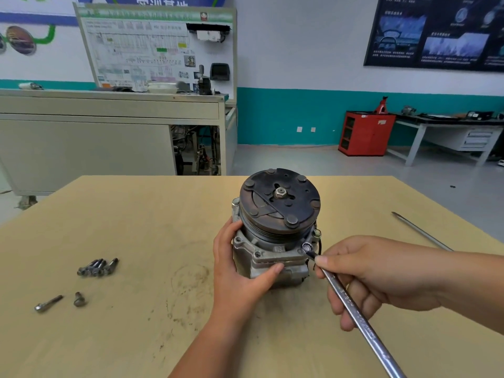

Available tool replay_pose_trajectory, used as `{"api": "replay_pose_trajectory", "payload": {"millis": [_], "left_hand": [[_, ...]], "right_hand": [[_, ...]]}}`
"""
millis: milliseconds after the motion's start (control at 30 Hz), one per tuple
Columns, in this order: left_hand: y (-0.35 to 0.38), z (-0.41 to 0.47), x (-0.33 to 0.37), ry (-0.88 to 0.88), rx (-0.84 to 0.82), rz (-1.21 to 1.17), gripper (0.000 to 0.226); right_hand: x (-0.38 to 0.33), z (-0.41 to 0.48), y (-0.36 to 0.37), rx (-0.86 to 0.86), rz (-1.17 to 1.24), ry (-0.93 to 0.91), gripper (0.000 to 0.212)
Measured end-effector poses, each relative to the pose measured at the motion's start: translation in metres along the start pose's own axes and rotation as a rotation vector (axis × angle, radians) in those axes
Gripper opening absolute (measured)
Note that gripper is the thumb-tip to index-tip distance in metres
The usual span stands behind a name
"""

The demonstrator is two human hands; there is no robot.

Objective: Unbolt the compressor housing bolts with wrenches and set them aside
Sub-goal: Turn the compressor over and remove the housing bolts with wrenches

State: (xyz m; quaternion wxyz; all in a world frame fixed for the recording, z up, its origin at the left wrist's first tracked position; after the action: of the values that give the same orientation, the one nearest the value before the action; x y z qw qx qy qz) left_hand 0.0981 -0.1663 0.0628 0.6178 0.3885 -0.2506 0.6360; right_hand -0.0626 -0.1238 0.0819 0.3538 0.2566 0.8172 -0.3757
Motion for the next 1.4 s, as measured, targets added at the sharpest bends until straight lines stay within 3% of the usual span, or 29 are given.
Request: {"api": "replay_pose_trajectory", "payload": {"millis": [67, 200, 300, 367, 500, 633, 867, 933, 1067, 1133, 1200, 1300, 1400], "left_hand": [[0.000, 0.000, 0.001, 0.007, -0.003, 0.003, 0.077], [0.000, 0.000, 0.001, 0.005, 0.001, 0.011, 0.077], [0.000, -0.001, 0.000, -0.005, -0.004, 0.016, 0.078], [-0.001, -0.001, 0.000, -0.004, -0.005, 0.019, 0.078], [-0.001, -0.001, 0.000, 0.001, -0.009, 0.022, 0.078], [0.000, -0.001, -0.001, 0.006, -0.009, 0.025, 0.078], [-0.001, 0.000, -0.003, 0.012, -0.006, 0.023, 0.079], [-0.001, 0.000, -0.002, 0.017, -0.007, 0.020, 0.078], [-0.001, 0.000, 0.000, 0.012, -0.012, 0.024, 0.077], [0.000, 0.000, 0.002, 0.015, -0.014, 0.025, 0.077], [0.000, 0.000, 0.002, 0.014, -0.015, 0.024, 0.077], [-0.001, -0.001, 0.001, 0.010, -0.010, 0.024, 0.077], [-0.001, 0.000, 0.001, 0.017, -0.005, 0.025, 0.078]], "right_hand": [[-0.002, 0.000, -0.007, -0.028, -0.143, 0.026, 0.028], [-0.024, 0.002, -0.049, -0.019, -0.647, 0.064, 0.025], [-0.045, 0.007, -0.069, 0.126, -1.017, -0.041, 0.020], [-0.048, 0.009, -0.073, 0.187, -1.140, -0.098, 0.019], [-0.012, 0.002, -0.054, -0.041, -0.574, 0.022, 0.023], [-0.004, 0.000, -0.029, -0.017, -0.198, 0.011, 0.026], [0.002, 0.002, -0.008, -0.059, -0.138, 0.022, 0.028], [0.001, 0.001, -0.017, -0.052, -0.333, 0.040, 0.029], [-0.043, 0.002, -0.066, 0.245, -1.175, -0.084, 0.028], [-0.059, 0.003, -0.075, 0.328, -1.329, -0.161, 0.022], [-0.045, 0.004, -0.074, 0.177, -1.115, -0.113, 0.019], [-0.014, -0.002, -0.048, -0.108, -0.555, -0.007, 0.023], [-0.003, -0.002, -0.032, -0.107, -0.335, -0.018, 0.026]]}}
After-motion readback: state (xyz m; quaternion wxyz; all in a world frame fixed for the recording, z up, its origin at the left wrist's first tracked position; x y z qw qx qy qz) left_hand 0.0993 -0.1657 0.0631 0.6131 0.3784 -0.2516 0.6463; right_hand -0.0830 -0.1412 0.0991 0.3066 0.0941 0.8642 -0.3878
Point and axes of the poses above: each hand's wrist, its own z-axis towards the middle knuckle, its own y-axis out of the palm, x = y × z, the point moved 10 cm from there along z, towards the middle knuckle, and after that the axes turned 12 degrees about -z, right-handed, at the moved point
